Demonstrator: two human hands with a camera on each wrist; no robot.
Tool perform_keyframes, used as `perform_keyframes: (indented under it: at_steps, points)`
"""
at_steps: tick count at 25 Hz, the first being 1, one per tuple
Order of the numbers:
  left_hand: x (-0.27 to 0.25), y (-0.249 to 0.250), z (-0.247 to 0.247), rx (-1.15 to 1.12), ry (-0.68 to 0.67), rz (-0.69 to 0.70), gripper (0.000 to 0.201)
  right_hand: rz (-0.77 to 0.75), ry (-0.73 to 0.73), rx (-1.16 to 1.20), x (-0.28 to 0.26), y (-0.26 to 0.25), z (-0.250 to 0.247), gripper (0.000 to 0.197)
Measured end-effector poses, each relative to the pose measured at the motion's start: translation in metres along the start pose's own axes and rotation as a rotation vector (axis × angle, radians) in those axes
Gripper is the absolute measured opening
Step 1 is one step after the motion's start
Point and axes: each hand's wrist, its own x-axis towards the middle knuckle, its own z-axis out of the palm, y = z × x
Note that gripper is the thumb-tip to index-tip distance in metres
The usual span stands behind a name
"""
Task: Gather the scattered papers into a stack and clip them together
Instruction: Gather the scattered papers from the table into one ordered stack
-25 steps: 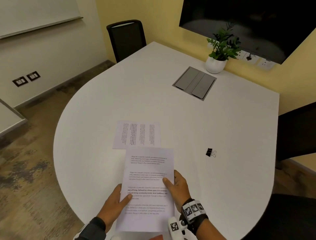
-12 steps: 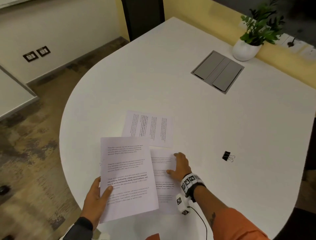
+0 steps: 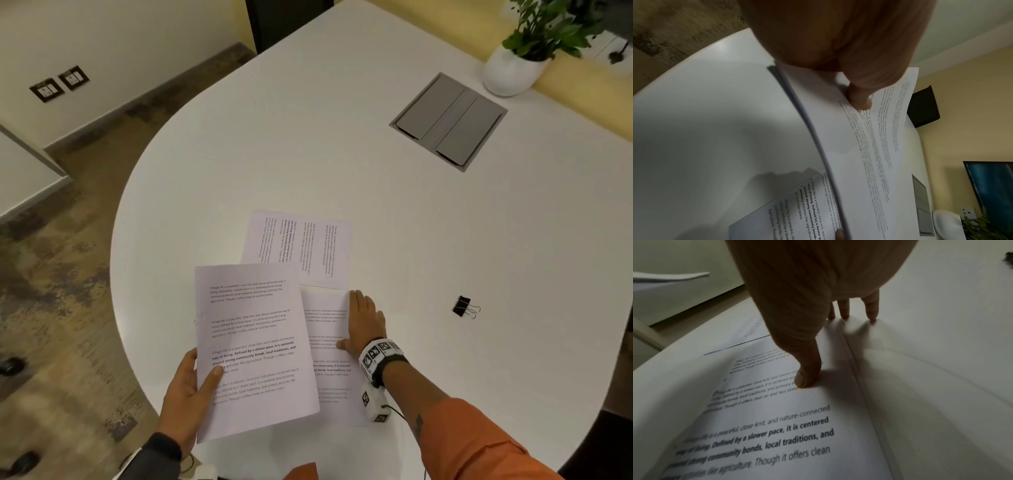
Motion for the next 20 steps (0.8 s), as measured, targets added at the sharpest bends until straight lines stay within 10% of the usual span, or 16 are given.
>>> perform_keyframes:
  at_steps: [8, 16, 20]
  points:
    - [-0.008, 0.008, 0.003, -0.027, 0.003, 0.046, 0.039, -0.010, 0.113, 0.107, -0.024, -0.009, 0.015, 0.107]
    - [-0.026, 0.000, -0.006, -0.098, -0.007, 0.057, 0.040, 0.188, 0.241, 0.745, -0.083, 0.033, 0.028, 0.018]
    - [-0.038, -0.001, -0.003, -0.094, -0.023, 0.085, 0.039, 0.184, 0.367, 0.948, -0.123, 0.060, -0.001, 0.028]
